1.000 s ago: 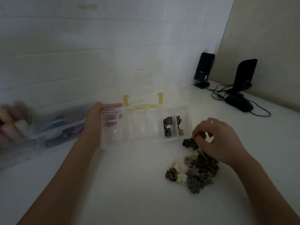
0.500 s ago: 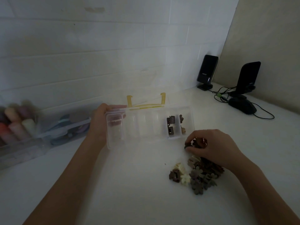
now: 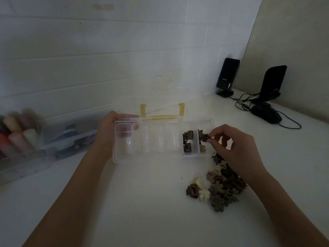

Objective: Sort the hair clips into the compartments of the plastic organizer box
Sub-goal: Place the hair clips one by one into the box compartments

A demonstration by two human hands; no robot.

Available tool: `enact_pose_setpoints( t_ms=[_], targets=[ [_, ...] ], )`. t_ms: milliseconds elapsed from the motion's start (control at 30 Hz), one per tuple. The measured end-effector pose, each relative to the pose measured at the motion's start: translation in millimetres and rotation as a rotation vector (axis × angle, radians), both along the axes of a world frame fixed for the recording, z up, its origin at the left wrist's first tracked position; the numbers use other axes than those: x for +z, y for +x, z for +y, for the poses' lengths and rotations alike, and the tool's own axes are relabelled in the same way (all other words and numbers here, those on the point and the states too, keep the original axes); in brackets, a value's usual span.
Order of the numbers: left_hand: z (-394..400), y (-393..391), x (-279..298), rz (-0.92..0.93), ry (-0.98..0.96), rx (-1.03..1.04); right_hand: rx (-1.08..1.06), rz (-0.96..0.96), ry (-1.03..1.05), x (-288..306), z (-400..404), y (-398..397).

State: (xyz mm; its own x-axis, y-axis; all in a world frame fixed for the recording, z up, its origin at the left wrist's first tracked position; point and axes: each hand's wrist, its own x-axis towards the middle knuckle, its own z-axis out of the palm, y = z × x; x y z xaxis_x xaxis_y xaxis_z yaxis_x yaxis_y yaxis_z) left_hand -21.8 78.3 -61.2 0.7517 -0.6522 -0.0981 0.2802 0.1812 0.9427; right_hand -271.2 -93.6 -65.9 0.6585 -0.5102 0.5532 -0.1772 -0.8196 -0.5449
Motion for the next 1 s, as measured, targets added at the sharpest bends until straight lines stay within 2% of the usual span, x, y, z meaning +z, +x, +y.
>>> enact_pose_setpoints(
  t_ms=[200,333,433,700,867,1000],
  targets=[
    [0.8,-0.9,1.2,0.008,-0.003,-0.008,-0.012,0.042,-0.15,-3.2,1.0,-0.3],
    [0.5,-0.6,0.3,-0.007,0.0,0.019,-0.042,0.189,-0.348,-7.0,0.1,-0.2],
    [0.8,-1.6,0.5,-0.017,-0.002,0.023,-0.049,0.272,-0.421,-9.4,-0.9,1.7],
    [1.2,-4.9,3.6,-0.022,0.014,0.032,-0.043,0.245,-0.386,-11.8,-5.8,2.7],
    [0.6,-7.9,5.9,0.011,-0.03,0.018,-0.05,0.13,-0.37,-9.5,-5.1,1.1],
    [1.5,-8.1,6.6,0.017,-0.024,0.017,-0.119,0.02,-0.215,-0.5,-5.1,-4.4]
  ],
)
